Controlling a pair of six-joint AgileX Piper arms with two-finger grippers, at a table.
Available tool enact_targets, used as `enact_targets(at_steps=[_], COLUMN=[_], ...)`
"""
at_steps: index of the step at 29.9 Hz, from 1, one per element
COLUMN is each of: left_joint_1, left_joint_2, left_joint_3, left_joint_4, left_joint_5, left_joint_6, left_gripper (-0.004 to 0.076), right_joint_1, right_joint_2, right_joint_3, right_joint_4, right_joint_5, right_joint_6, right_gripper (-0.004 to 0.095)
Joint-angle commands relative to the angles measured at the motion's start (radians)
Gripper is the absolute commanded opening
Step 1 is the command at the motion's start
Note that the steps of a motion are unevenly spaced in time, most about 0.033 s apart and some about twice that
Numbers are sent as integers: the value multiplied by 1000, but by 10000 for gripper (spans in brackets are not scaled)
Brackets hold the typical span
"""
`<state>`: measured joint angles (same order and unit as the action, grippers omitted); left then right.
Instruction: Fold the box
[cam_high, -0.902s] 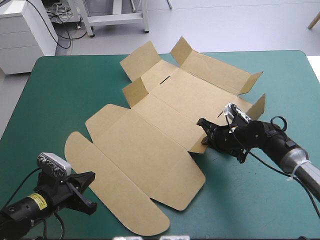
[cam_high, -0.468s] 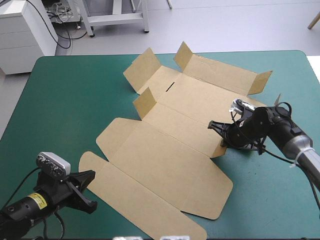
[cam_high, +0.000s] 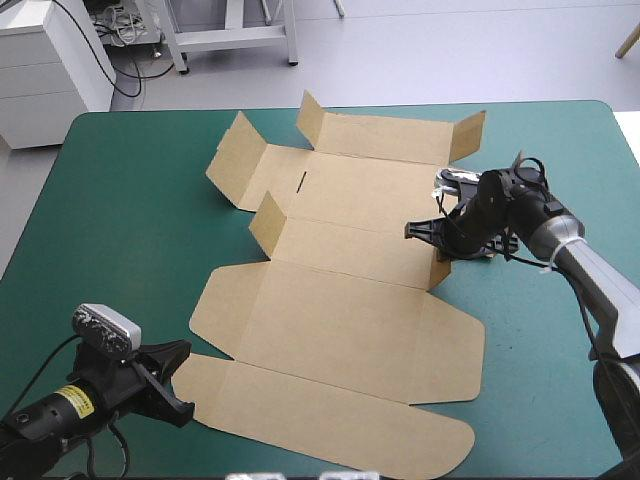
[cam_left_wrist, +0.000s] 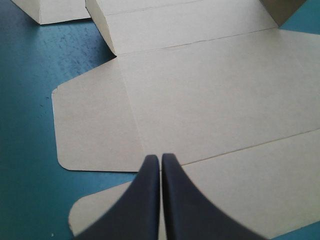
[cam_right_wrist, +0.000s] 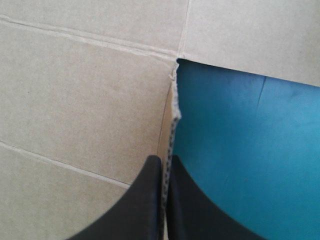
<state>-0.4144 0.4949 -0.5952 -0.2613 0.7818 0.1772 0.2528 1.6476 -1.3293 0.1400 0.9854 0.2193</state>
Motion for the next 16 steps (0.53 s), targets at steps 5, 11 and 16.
enact_targets(at_steps=[5,11,16], left_joint_1=[-3,-3,-3], left_joint_2=[5,5,5], left_joint_3=[-33,-33,-33], left_joint_4=[-22,-20,-22], left_joint_5=[-58,-58,-58], left_joint_6=[-8,-8,-8], left_gripper=[-8,-8,-8], right_joint_1=[-7,-7,-7], right_joint_2=[51,131,162], right_joint_3=[-184,-280,-338], right_joint_4=[-48,-50,-57], right_joint_5=[4,87,85], right_joint_6=[-385,-578,-738], right_gripper=[-21,-21,-21])
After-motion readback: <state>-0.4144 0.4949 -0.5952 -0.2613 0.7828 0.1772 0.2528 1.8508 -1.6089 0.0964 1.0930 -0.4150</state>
